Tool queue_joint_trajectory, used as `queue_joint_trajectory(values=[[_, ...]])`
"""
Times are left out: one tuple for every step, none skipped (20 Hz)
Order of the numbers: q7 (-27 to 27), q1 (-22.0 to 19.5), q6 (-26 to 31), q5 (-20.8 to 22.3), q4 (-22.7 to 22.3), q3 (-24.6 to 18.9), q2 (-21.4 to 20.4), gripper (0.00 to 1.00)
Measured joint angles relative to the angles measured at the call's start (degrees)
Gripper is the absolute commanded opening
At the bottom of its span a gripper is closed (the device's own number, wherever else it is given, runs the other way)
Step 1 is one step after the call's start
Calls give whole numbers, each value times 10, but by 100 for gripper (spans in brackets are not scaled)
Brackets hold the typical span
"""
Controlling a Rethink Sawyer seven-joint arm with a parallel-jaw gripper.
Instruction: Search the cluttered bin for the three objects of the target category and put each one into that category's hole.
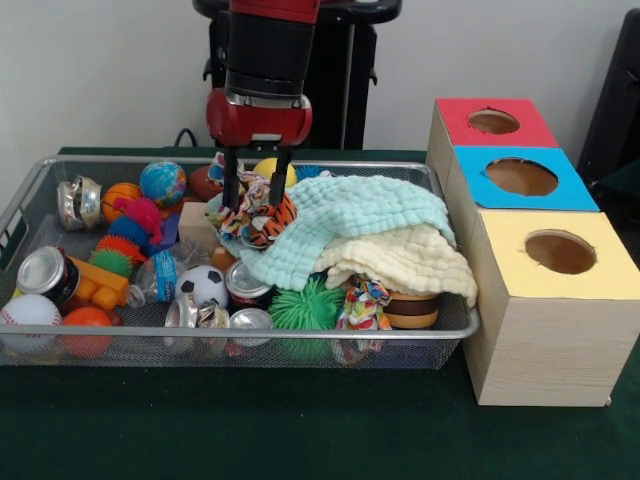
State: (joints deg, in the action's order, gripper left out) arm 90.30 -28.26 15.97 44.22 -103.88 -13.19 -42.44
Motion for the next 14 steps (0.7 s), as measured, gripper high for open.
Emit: queue_joint_trajectory(values=[[0,-3,0,-2,0,0,2,100],[0,-9,0,-5,0,0,4,100],[0,-12,0,-6,0,0,6,100],[0,-18,0,-10,-1,0,9,100],[0,-24,0,-14,-1,0,13,100],[0,-27,0,-17,-1,0,14,100],[0,-30,0,-19,-1,0,15,100],[0,-33,0,-22,-1,0,17,100],[0,-36,0,-25,-1,0,18,100],[0,-41,0,-29,-1,0,20,100],[0,-43,0,-32,-1,0,21,100],[0,-44,0,-35,-1,0,21,100],[0,-45,0,-36,-1,0,21,100],[0,-45,0,-41,-3,0,21,100]])
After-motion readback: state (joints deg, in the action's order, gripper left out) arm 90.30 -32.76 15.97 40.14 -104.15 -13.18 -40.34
